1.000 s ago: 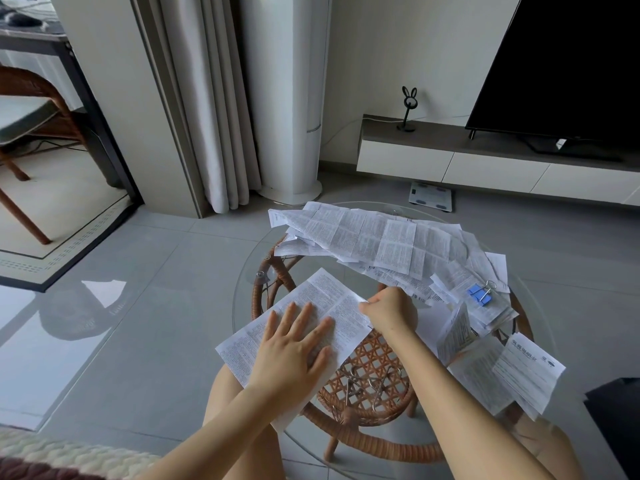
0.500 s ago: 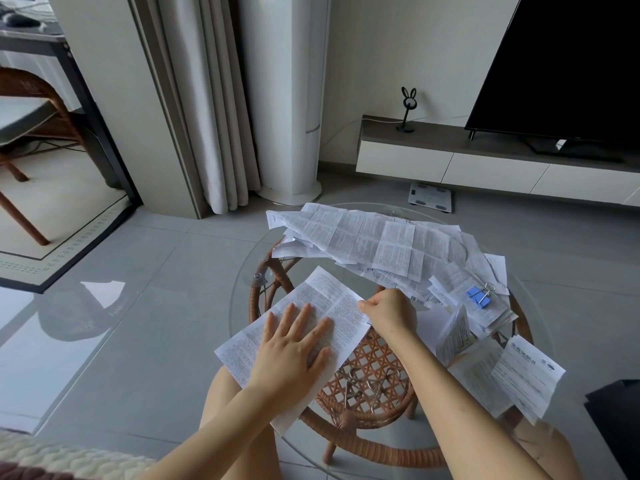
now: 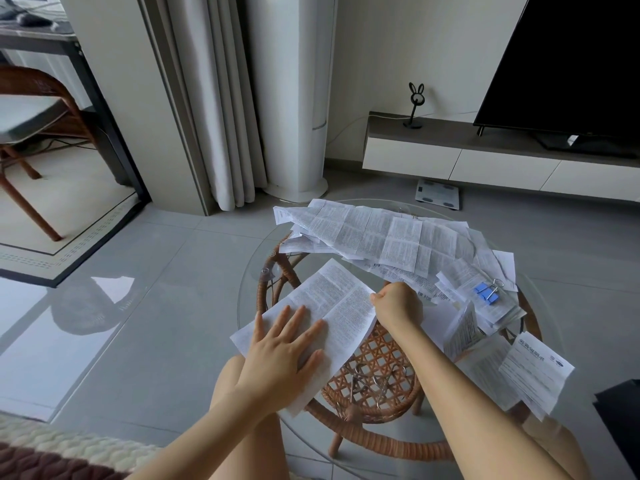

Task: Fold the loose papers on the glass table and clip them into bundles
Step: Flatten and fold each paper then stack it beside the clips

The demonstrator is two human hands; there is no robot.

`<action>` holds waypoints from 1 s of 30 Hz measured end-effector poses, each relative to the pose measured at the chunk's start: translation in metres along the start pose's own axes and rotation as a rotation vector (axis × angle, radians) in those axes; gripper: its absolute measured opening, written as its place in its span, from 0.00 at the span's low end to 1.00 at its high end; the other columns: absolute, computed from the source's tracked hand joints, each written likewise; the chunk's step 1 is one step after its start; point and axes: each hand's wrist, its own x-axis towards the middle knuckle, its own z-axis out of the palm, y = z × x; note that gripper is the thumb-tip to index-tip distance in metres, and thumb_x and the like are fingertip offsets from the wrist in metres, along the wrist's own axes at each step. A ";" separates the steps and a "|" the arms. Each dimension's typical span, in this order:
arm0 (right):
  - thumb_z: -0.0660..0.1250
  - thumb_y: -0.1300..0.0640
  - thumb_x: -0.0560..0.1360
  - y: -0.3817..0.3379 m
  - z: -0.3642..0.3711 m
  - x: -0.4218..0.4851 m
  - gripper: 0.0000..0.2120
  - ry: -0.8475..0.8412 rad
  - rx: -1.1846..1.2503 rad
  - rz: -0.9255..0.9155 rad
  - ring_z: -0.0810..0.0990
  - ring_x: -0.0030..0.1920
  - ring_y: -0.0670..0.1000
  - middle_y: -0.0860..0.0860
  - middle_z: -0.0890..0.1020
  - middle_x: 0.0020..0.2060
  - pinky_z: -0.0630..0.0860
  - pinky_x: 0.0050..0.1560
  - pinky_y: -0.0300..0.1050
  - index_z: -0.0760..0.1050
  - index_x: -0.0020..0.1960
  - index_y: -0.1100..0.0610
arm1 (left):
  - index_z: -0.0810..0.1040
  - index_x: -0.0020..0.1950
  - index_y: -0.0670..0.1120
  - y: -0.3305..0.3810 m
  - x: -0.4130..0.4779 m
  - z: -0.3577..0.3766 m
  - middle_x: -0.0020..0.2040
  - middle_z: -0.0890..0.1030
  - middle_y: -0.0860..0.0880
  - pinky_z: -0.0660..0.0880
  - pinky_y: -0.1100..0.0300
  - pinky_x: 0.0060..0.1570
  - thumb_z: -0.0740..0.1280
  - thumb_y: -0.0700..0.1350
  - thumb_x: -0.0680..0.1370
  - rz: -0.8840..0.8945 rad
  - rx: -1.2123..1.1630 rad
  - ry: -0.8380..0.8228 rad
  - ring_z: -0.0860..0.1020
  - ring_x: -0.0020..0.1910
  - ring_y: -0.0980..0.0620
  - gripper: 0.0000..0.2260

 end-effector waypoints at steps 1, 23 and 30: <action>0.65 0.57 0.77 0.000 -0.001 0.001 0.20 0.006 -0.018 -0.004 0.72 0.37 0.55 0.53 0.74 0.34 0.72 0.41 0.43 0.61 0.29 0.54 | 0.40 0.74 0.65 0.002 0.003 -0.001 0.75 0.38 0.57 0.25 0.46 0.67 0.36 0.64 0.77 0.002 0.011 -0.002 0.34 0.74 0.51 0.25; 0.60 0.61 0.78 -0.024 -0.001 -0.021 0.17 0.222 -0.650 -0.358 0.73 0.61 0.58 0.58 0.73 0.63 0.71 0.55 0.47 0.67 0.66 0.57 | 0.37 0.71 0.69 -0.020 -0.012 0.004 0.75 0.36 0.52 0.30 0.43 0.69 0.35 0.76 0.69 0.048 0.079 -0.014 0.33 0.74 0.45 0.31; 0.46 0.47 0.83 -0.033 0.046 -0.042 0.22 -0.267 -0.317 -0.829 0.45 0.77 0.49 0.50 0.50 0.77 0.38 0.75 0.50 0.55 0.76 0.47 | 0.34 0.73 0.60 -0.021 -0.011 0.010 0.76 0.37 0.52 0.30 0.45 0.70 0.34 0.75 0.69 0.036 0.100 -0.015 0.31 0.74 0.49 0.36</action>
